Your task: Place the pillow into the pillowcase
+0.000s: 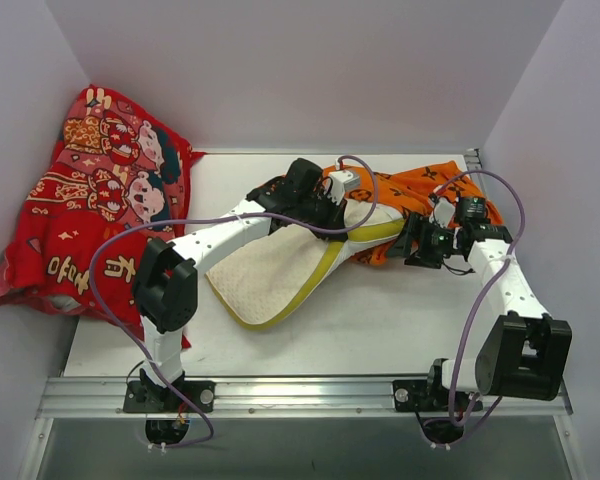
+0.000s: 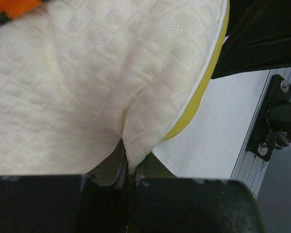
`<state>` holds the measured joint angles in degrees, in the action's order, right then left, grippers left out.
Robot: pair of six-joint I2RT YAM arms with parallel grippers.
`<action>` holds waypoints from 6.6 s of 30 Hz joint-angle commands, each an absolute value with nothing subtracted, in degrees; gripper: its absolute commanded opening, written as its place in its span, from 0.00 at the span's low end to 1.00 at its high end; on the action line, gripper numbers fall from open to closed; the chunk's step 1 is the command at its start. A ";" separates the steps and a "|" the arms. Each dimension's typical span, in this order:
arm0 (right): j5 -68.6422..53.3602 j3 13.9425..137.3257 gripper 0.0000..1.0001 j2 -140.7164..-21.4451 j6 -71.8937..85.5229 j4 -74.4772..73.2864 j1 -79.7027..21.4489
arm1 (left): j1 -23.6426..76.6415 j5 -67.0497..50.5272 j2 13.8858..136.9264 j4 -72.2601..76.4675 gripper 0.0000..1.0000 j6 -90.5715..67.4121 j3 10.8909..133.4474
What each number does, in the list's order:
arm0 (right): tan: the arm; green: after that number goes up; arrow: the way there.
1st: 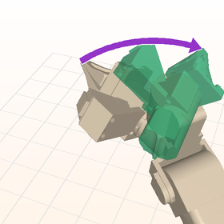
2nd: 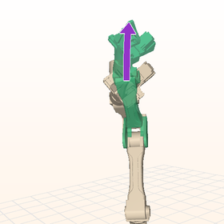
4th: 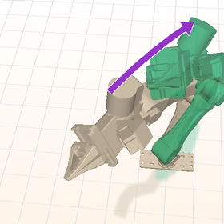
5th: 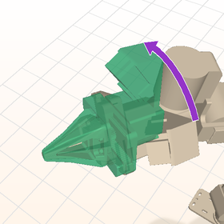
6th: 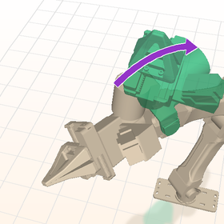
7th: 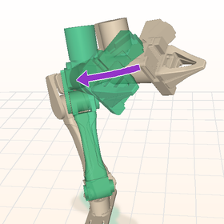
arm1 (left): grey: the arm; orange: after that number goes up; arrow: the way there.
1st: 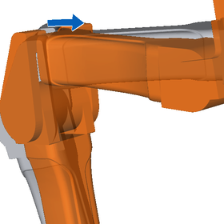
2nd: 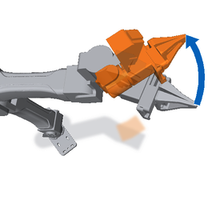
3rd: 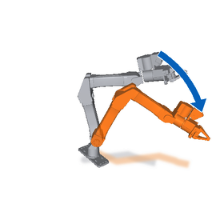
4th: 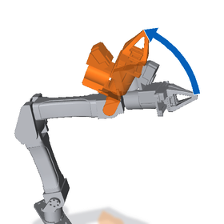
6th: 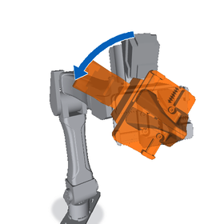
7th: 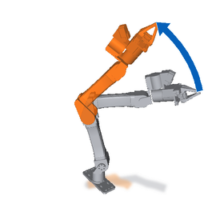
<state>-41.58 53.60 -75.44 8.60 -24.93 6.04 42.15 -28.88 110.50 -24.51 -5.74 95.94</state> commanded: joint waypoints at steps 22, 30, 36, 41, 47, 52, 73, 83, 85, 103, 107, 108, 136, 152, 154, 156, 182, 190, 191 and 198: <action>-50.98 53.00 0.00 -67.43 12.57 -27.48 -21.74 | 41.66 -9.95 113.01 -8.62 0.00 -19.59 97.28; -54.05 51.41 0.00 -66.79 5.90 -34.71 -19.53 | 40.61 0.45 114.63 -11.87 0.00 -22.15 94.09; -49.49 62.21 0.41 -69.87 -1.84 -43.94 -13.28 | 42.36 -5.18 106.62 -7.47 0.00 -23.90 73.94; -37.39 68.64 0.50 -70.57 -0.80 -41.67 -13.44 | 44.73 -9.66 104.50 -4.05 0.22 -26.19 68.29; -21.64 69.43 0.49 -78.83 4.20 -39.56 -20.03 | 43.16 -11.16 98.98 -9.22 0.65 -25.06 70.49; -11.10 71.80 0.51 -84.54 6.41 -35.68 -22.85 | 39.82 -9.59 90.54 -18.08 0.72 -19.88 69.87; -8.88 82.26 0.38 -98.61 3.25 -41.04 -25.84 | 31.47 -8.26 89.74 -18.19 0.72 -14.85 58.54; -15.81 86.31 0.00 -98.35 3.78 -42.01 -26.63 | 31.03 -10.90 91.32 -15.47 0.48 -16.61 57.83; -19.32 86.75 0.00 -98.61 4.48 -42.01 -26.72 | 30.94 -11.34 91.84 -14.42 0.32 -17.75 57.57; -40.44 76.91 0.00 -103.53 14.34 -31.19 -27.60 | 28.39 -28.74 82.10 0.09 0.00 -36.92 48.69; -38.14 72.34 0.01 -104.24 7.83 -36.72 -27.86 | 27.69 -28.92 79.46 -8.59 0.24 -27.89 52.63; -38.58 71.20 0.03 -103.80 6.87 -37.17 -28.12 | 26.99 -28.39 79.80 -12.53 0.40 -21.25 57.00; -25.06 111.60 0.66 -111.34 -1.67 -44.48 -16.17 | 21.95 -43.16 112.95 -38.24 0.29 34.00 88.68; -24.79 118.13 0.72 -129.73 -2.98 -35.51 -19.15 | 27.33 -39.46 110.39 -34.37 0.00 39.37 87.71; -24.70 116.99 0.62 -130.07 -3.95 -35.42 -19.68 | 27.60 -39.72 110.30 -33.58 0.00 39.46 87.72; -24.43 117.24 0.46 -130.95 -4.04 -35.51 -20.56 | 27.86 -39.82 109.87 -31.82 0.00 39.03 87.37; -45.63 112.74 0.00 -117.15 45.63 1.06 -31.81 | 22.51 -40.46 92.02 -5.92 0.00 10.60 71.03; -45.00 112.00 0.62 -114.91 30.24 -12.09 -25.43 | 17.22 -32.43 81.86 -13.86 0.70 7.81 61.52; -45.26 109.28 0.65 -112.35 29.28 -13.17 -23.49 | 18.62 -31.91 80.43 -18.24 0.79 11.04 61.96; -41.32 80.01 0.82 -87.74 22.59 -27.03 -11.18 | 42.21 -14.79 71.46 -28.83 0.97 12.15 59.25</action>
<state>-42.59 84.42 -98.15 27.51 -17.96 -13.76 32.93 -21.87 74.46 -23.20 12.69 60.23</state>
